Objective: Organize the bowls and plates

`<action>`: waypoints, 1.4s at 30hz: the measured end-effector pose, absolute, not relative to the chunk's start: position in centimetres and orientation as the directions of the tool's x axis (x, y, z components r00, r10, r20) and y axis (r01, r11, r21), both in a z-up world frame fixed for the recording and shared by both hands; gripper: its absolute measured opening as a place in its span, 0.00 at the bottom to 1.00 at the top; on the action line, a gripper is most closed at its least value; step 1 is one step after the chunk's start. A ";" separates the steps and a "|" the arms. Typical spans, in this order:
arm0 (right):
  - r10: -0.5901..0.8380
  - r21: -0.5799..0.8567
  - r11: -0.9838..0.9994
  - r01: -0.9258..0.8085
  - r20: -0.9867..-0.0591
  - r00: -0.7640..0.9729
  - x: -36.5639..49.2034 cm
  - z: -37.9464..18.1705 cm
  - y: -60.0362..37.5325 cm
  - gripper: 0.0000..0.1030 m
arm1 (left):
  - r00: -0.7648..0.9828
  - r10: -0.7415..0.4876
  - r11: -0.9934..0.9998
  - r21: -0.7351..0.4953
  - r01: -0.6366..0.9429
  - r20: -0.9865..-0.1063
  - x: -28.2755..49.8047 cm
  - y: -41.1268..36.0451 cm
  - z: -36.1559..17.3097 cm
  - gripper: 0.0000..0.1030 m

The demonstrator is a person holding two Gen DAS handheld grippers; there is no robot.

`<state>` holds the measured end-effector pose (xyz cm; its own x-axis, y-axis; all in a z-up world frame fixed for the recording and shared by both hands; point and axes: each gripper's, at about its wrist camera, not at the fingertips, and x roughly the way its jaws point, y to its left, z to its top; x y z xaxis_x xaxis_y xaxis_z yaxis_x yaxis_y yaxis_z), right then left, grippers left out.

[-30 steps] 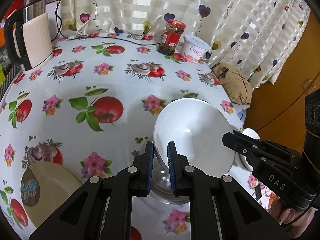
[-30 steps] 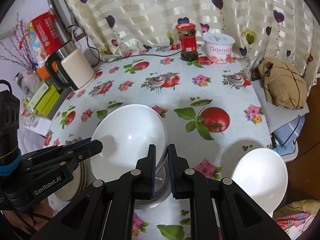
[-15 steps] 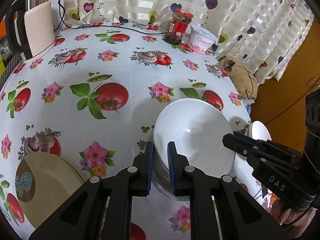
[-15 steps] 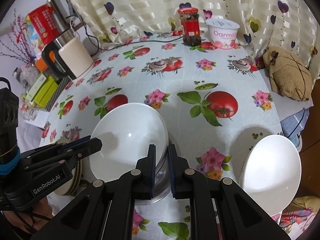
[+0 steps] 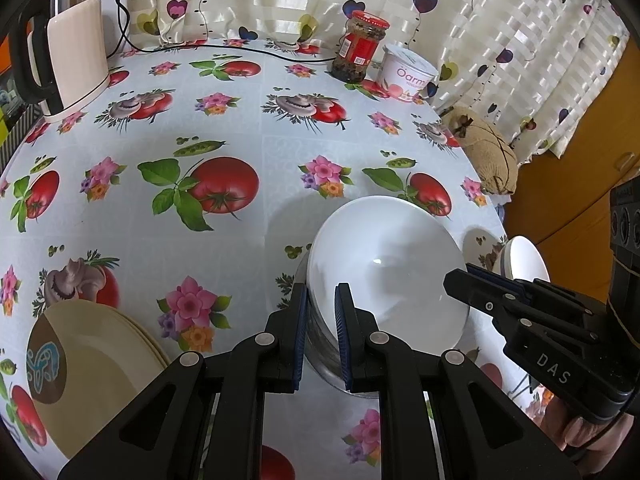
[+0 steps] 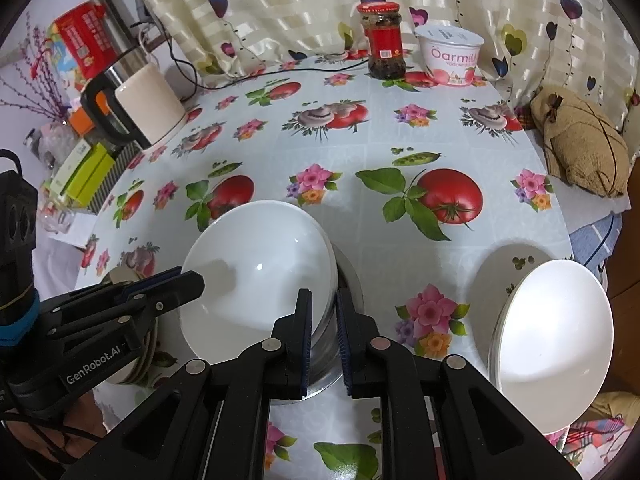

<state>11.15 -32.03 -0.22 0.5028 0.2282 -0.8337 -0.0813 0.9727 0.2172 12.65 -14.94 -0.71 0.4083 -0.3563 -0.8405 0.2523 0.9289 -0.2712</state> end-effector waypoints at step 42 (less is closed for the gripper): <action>0.256 0.256 0.963 -0.079 -0.796 0.549 8.8 2.5 -33.4 0.33 | 0.473 -0.357 0.930 -0.261 0.257 -0.805 11.1 -14.2 1.5 0.14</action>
<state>8.85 -33.42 2.46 0.5485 0.2563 -0.7959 -0.0789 0.9635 0.2558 11.06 -14.24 1.47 0.4733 -0.3568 -0.8055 0.2567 0.9305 -0.2613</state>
